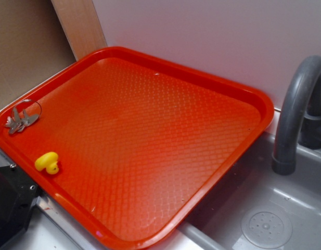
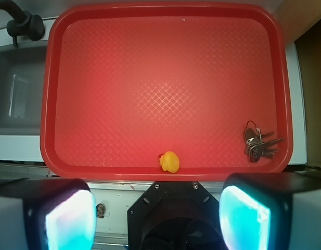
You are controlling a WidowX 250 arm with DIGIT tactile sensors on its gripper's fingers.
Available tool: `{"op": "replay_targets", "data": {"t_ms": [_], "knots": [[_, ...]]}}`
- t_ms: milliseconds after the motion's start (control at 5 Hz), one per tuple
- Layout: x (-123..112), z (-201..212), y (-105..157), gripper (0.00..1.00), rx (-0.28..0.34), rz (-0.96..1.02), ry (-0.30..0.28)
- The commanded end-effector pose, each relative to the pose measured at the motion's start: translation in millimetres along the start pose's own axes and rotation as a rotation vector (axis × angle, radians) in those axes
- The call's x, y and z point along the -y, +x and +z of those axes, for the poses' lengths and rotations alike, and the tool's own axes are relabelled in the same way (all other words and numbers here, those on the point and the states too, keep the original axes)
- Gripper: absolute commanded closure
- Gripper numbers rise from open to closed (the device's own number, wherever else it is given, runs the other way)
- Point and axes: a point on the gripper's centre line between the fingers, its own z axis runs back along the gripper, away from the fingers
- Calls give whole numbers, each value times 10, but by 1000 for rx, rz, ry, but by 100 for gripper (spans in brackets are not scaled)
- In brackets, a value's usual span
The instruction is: Grab the silver keys.
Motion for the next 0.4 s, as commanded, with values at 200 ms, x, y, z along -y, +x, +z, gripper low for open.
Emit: {"op": "replay_targets", "data": {"t_ms": [200], "knots": [[-343, -5, 516, 0, 21, -183, -14]]}}
